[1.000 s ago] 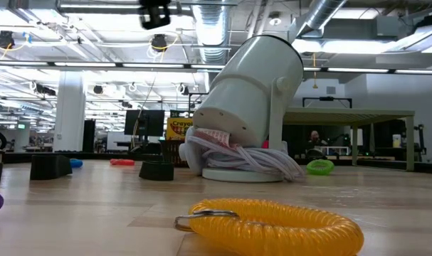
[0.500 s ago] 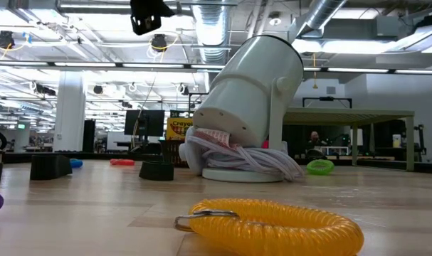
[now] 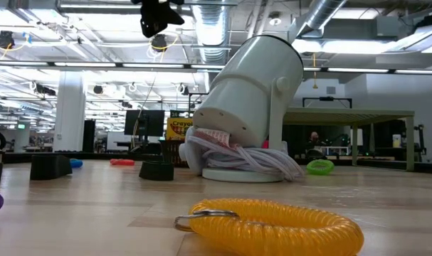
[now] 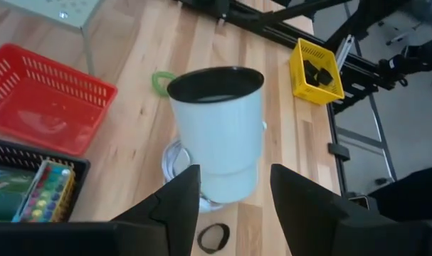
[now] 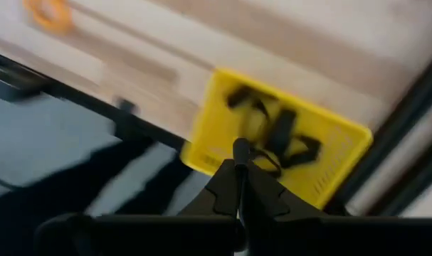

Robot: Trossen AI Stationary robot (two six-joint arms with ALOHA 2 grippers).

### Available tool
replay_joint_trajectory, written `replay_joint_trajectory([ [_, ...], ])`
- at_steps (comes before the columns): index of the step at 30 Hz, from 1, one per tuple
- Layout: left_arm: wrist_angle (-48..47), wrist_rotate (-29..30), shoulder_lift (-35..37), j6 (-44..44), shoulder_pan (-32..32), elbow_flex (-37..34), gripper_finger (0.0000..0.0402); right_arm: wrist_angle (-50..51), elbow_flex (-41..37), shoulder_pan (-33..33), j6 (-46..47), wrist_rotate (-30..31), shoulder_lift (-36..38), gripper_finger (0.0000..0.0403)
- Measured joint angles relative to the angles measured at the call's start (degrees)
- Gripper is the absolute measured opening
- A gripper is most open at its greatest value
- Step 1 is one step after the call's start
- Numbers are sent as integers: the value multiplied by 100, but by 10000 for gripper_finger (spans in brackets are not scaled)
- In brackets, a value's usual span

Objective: Pick & Place Office Desk Supplies
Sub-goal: Put the black rubber band into the yellow bin

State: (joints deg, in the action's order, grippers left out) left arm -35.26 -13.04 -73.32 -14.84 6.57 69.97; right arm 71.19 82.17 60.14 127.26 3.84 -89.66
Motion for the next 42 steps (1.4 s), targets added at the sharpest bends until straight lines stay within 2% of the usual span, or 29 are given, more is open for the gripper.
replay_joint_trajectory([
  [10,363,-7,0,-25,39,0,167,23,-2,251,-397,-856,-1054,0],
  [18,568,-23,0,-209,39,0,167,171,2,208,-755,-869,-1458,0],
  [25,778,-18,-1,-498,37,0,167,313,0,164,-1049,-1130,-1819,0],
  [34,881,-14,-2,-691,37,0,167,675,0,33,-1656,-1126,-1846,0],
  [42,879,-26,-2,-794,37,0,167,676,0,61,-1825,-1163,-1846,50],
])
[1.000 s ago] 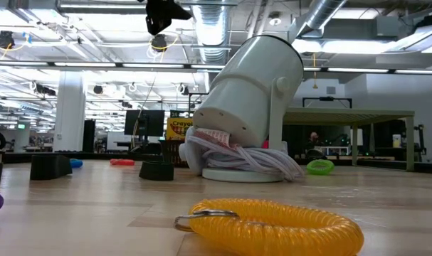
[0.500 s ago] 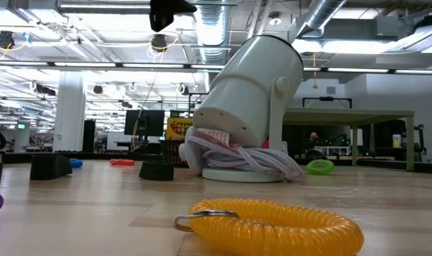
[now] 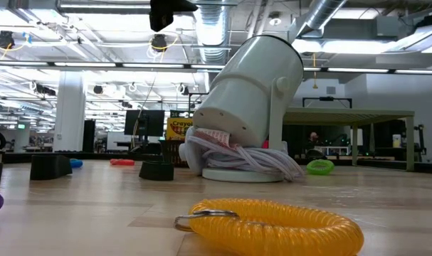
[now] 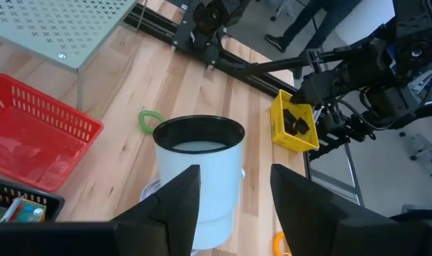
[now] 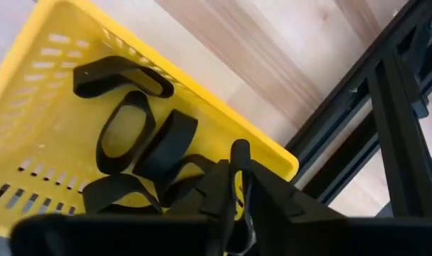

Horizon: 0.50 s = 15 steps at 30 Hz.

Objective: Pick & Place Office Desk Supplies
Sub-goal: Put the black rubber band into the yellow bin

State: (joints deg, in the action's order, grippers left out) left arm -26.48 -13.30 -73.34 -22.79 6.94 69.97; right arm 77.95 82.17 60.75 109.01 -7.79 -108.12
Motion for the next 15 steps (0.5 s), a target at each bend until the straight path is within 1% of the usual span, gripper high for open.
replay_joint_trajectory([
  [9,-4,-3,0,-2,0,0,167,20,0,2,-15,-120,0,104],
  [15,-7,-4,0,-4,0,0,167,-298,19,40,-14,-207,17,151],
])
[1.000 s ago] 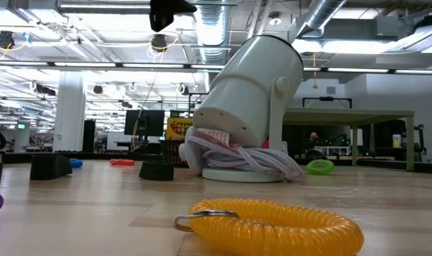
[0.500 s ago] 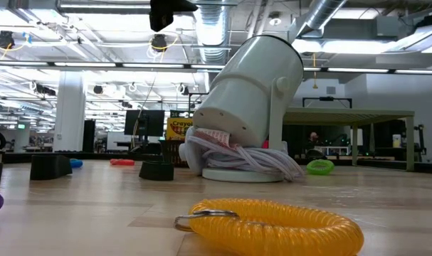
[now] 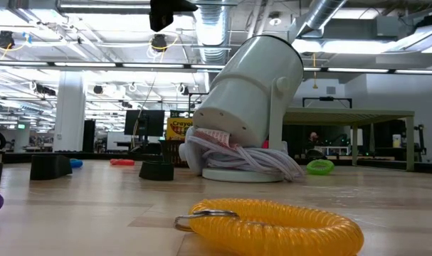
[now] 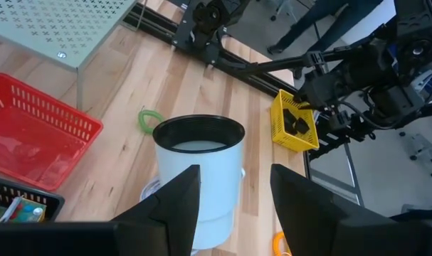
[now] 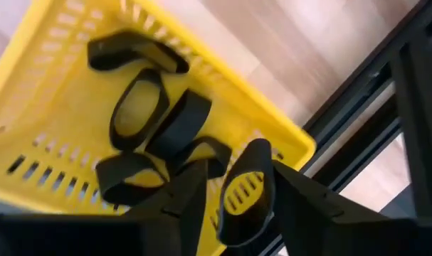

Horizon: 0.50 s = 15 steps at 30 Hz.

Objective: Pick & Place Office Desk Supplies
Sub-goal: Put the black rubber band into the yellow bin

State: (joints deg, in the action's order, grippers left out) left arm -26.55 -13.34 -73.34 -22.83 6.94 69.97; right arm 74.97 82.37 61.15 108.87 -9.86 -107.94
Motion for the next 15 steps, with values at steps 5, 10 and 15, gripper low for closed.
replay_joint_trajectory([
  [5,-2,-2,0,-15,0,0,167,-266,5,34,3,-58,2,186],
  [10,-2,-2,0,-15,0,0,167,-653,5,32,-127,81,2,205],
  [15,-2,-2,0,-15,0,0,167,-488,7,27,-132,126,2,186],
])
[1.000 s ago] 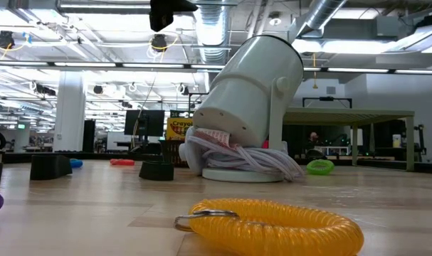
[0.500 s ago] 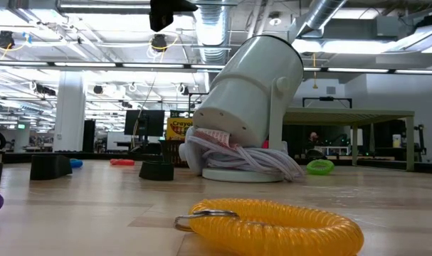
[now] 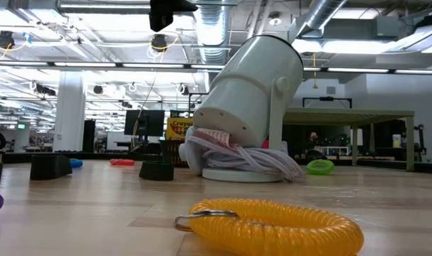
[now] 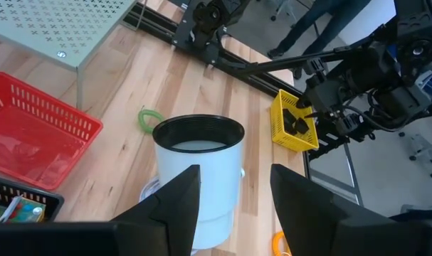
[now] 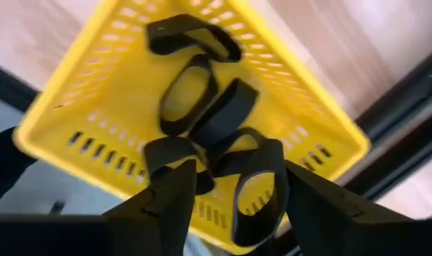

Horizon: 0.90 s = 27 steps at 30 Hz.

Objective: Pick & Place Office Desk Supplies
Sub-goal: Put the black rubber band into the yellow bin

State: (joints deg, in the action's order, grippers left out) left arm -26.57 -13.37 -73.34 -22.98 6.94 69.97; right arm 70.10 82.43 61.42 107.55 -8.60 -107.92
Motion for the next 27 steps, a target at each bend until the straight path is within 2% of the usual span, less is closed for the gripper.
replay_joint_trajectory([
  [3,0,0,0,0,0,0,167,141,0,-10,-3,-29,2,140],
  [8,0,0,0,0,0,0,167,152,0,-10,-114,-30,2,32],
  [10,0,0,0,0,0,0,167,152,0,-10,-124,4,2,11],
  [18,0,0,0,0,0,0,167,164,0,-10,70,121,2,56],
  [27,2,0,0,0,0,0,167,143,0,-10,197,145,2,147],
])
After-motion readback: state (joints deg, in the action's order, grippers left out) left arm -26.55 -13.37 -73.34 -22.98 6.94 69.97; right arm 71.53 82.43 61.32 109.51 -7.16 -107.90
